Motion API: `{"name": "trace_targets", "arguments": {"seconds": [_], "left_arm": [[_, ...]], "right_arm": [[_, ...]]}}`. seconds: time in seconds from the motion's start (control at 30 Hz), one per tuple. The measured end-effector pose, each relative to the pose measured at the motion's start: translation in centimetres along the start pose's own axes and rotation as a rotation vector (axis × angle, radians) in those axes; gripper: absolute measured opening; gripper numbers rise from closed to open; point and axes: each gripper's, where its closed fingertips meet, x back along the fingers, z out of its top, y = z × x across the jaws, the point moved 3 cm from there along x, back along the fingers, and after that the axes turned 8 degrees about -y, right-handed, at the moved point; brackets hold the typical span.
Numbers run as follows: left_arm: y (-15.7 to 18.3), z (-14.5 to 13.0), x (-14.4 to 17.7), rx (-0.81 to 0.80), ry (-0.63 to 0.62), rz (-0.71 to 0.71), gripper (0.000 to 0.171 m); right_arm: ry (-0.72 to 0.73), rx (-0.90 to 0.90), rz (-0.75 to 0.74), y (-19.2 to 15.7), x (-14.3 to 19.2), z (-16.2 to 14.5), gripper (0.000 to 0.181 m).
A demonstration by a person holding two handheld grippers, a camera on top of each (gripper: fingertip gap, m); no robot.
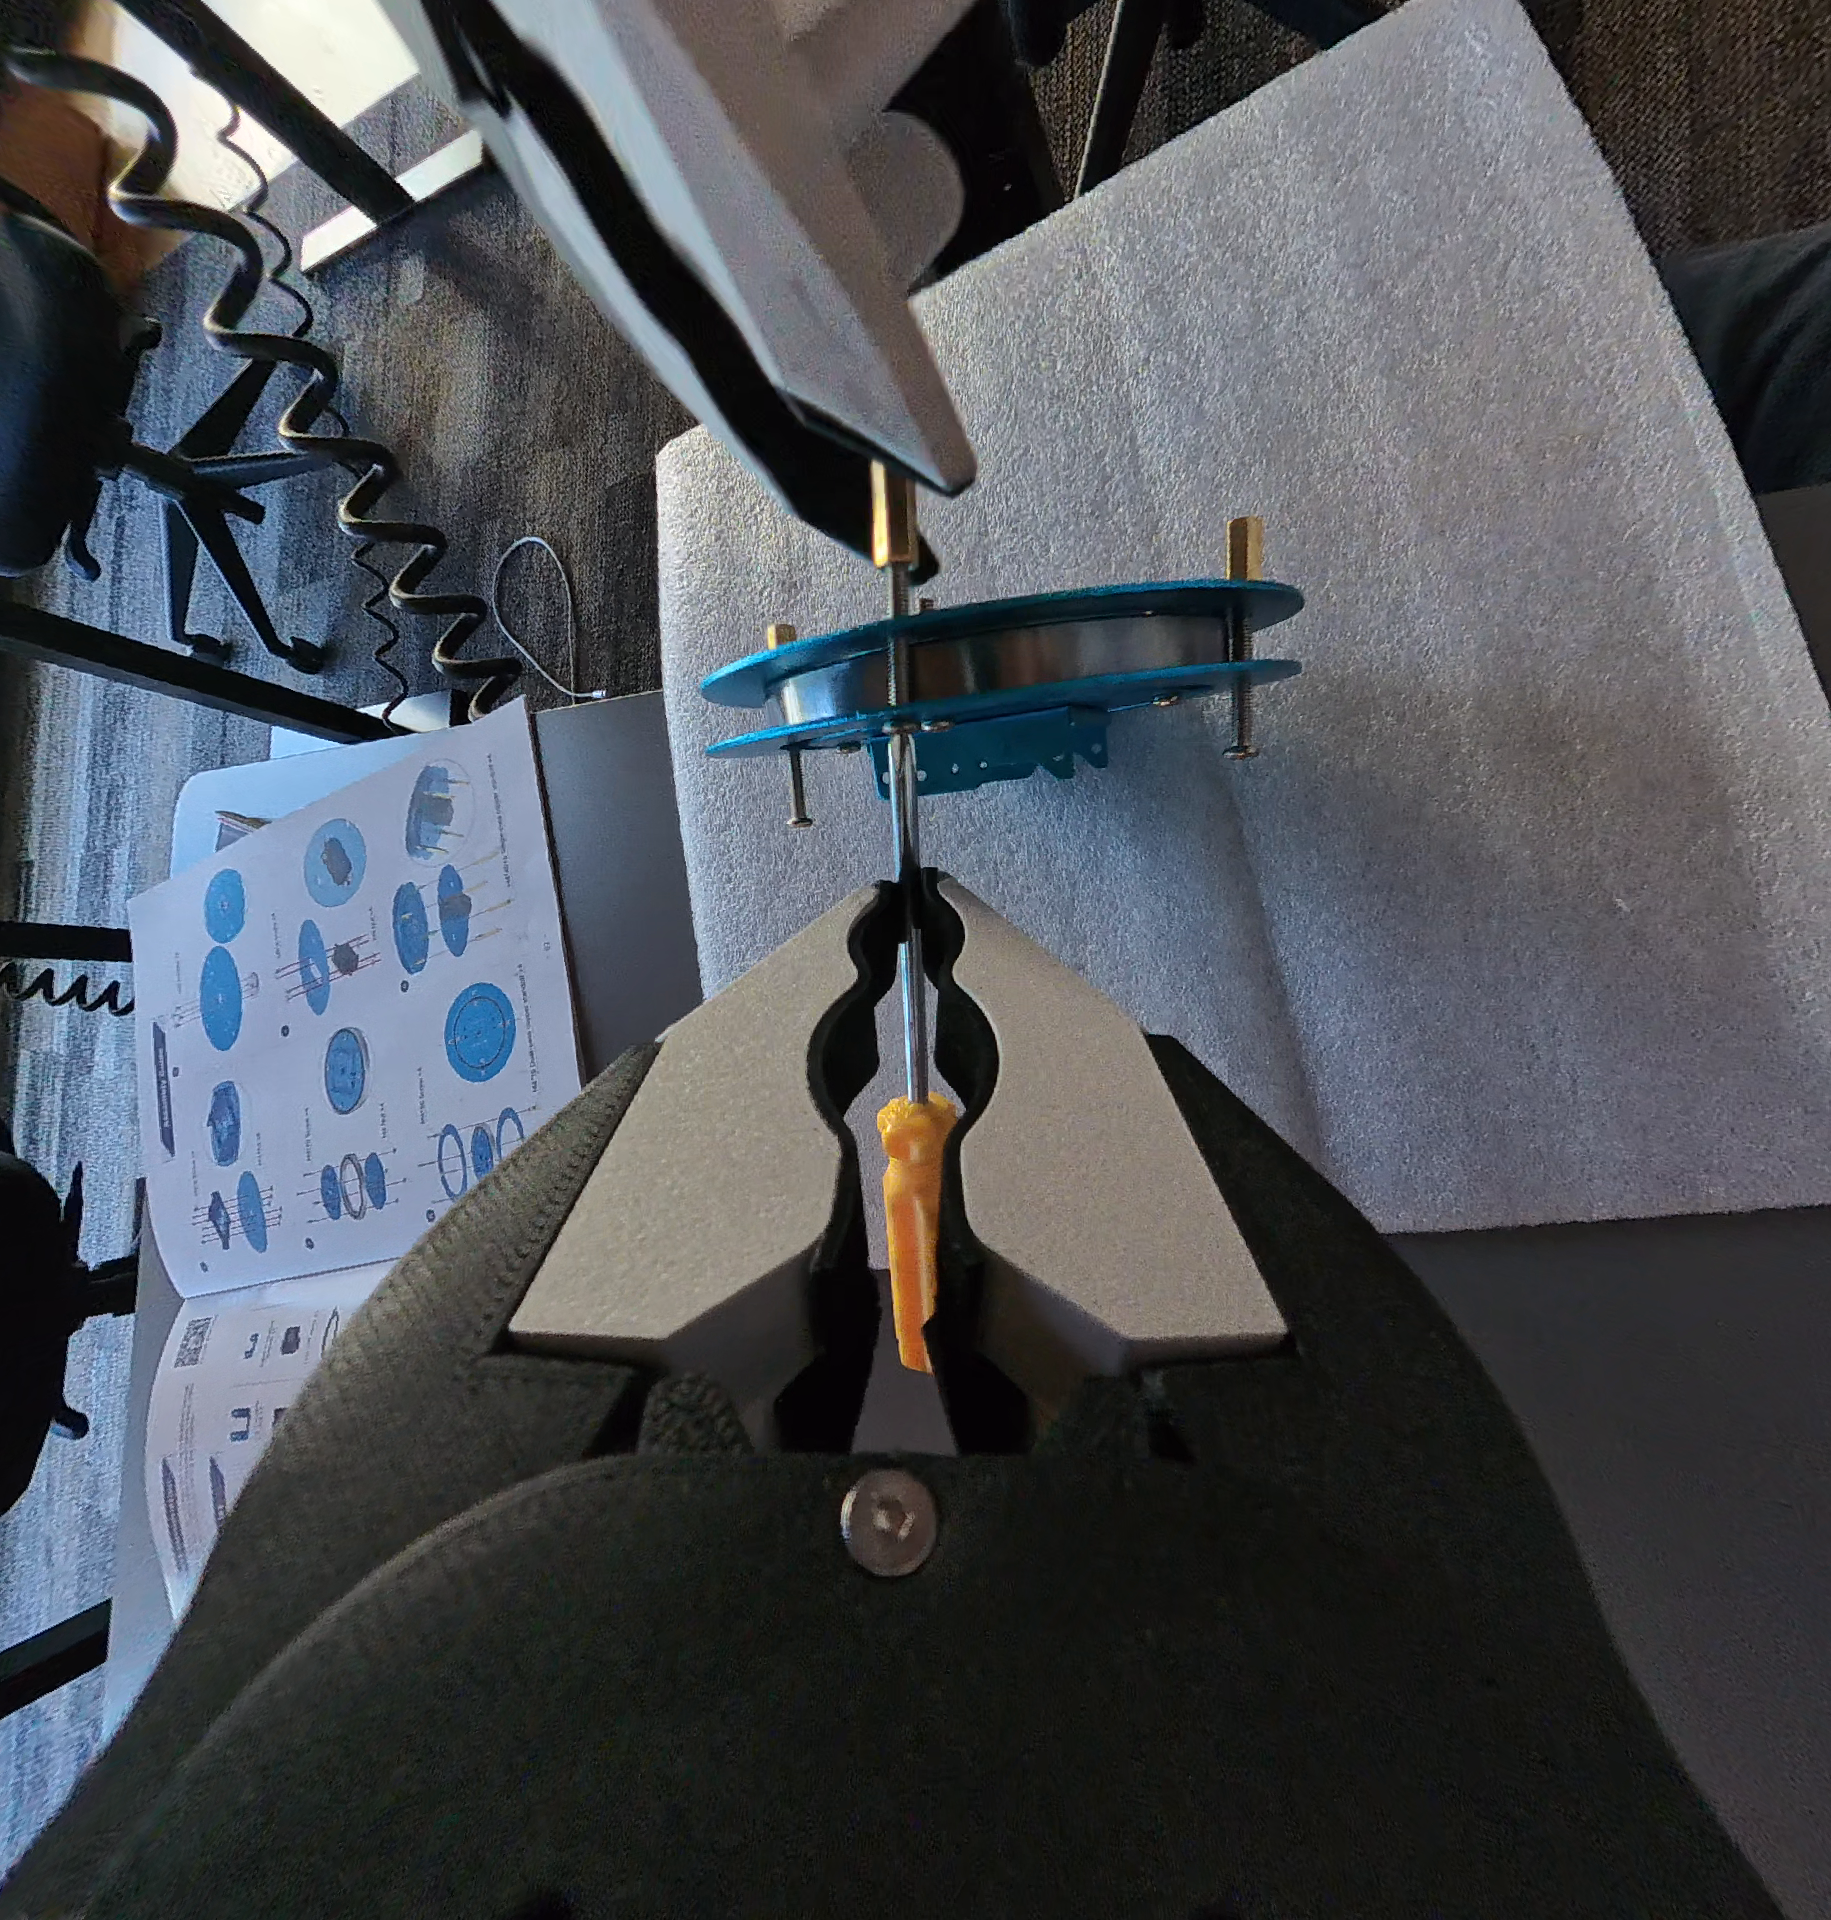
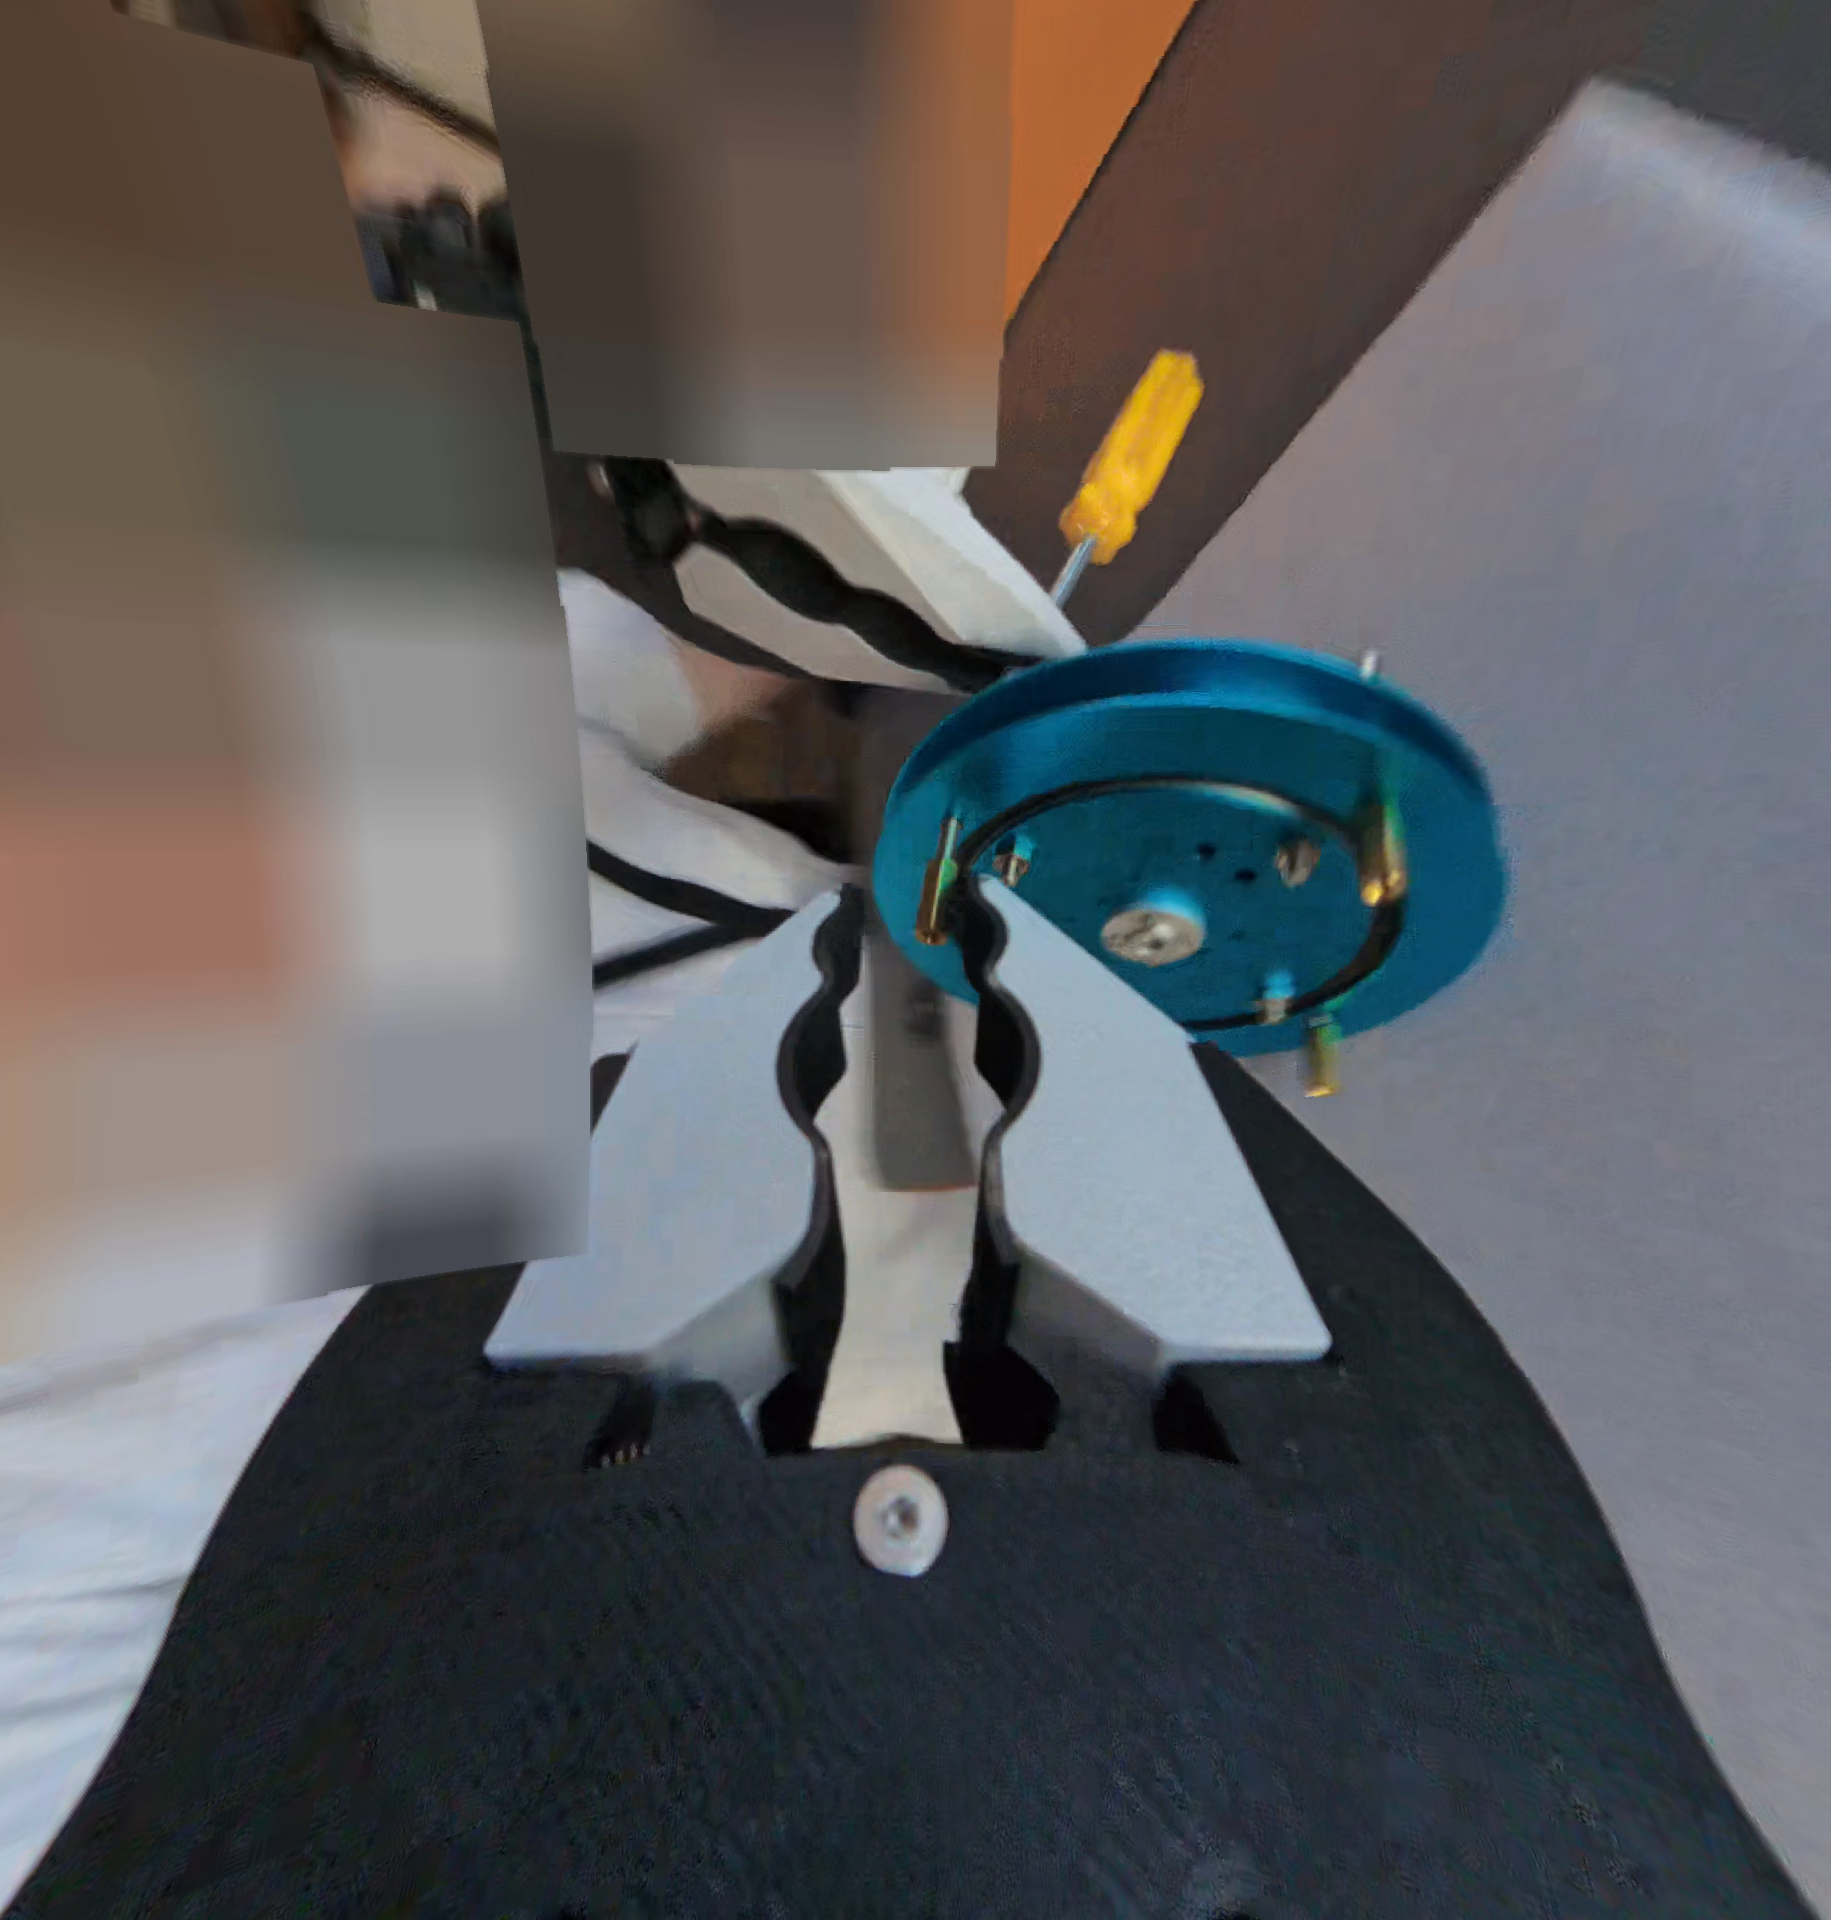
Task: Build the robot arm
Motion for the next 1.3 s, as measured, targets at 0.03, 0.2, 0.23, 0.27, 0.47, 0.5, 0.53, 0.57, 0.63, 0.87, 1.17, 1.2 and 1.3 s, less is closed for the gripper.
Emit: {"name": "trace_targets", "arguments": {"seconds": [0.03,0.2,0.23,0.27,0.47,0.5,0.53,0.57,0.63,0.87,1.17,1.2,1.3], "left_arm": [[0.0,0.0,0.0,0.002,0.002,-0.002,0.001],[0.0,0.0,-0.1,0.004,0.003,-0.005,0.002],[0.0,0.0,-0.1,0.003,0.004,-0.005,0.002],[0.0,0.1,-0.1,0.003,0.005,-0.005,0.002],[0.1,0.2,-0.1,0.0,0.007,-0.006,0.002],[0.1,0.2,-0.1,-0.001,0.005,-0.004,0.002],[0.1,0.2,-0.1,-0.001,0.001,-0.001,0.002],[0.1,0.1,-0.1,-0.002,0.0,0.0,0.002],[0.2,0.1,-0.1,-0.001,0.001,-0.007,0.002],[0.2,0.2,0.0,-0.004,-0.004,0.002,0.002],[0.1,0.2,0.2,-0.013,-0.011,0.022,0.001],[0.1,0.1,0.2,-0.016,-0.015,0.025,0.001],[0.2,0.1,0.2,-0.012,-0.007,0.018,0.002]], "right_arm": [[-0.003,0.153,-0.122,-0.3,0.1,0.2,0.024],[-0.015,0.958,-0.794,-2.8,0.6,0.3,0.025],[-0.04,1.074,-0.926,-2.8,0.6,0.1,0.023],[-0.071,1.167,-1.008,-2.6,0.3,-0.3,0.023],[-0.139,1.236,-1.203,-0.5,-0.4,-0.7,0.01],[-0.145,1.243,-1.225,-0.5,-0.4,-0.6,0.004],[-0.154,1.241,-1.24,-0.4,-0.4,-0.6,0.004],[-0.165,1.229,-1.232,-0.5,-0.6,-0.7,0.004],[-0.176,1.155,-1.185,-0.6,-0.7,-0.7,0.004],[-0.099,0.403,-0.703,-0.5,-0.5,-0.5,0.004],[0.085,-0.322,0.03,0.3,-0.3,-0.5,0.007],[0.112,-0.323,0.058,0.4,-0.2,-0.4,0.008],[0.107,-0.157,0.0,0.4,-0.2,-0.2,0.011]]}}
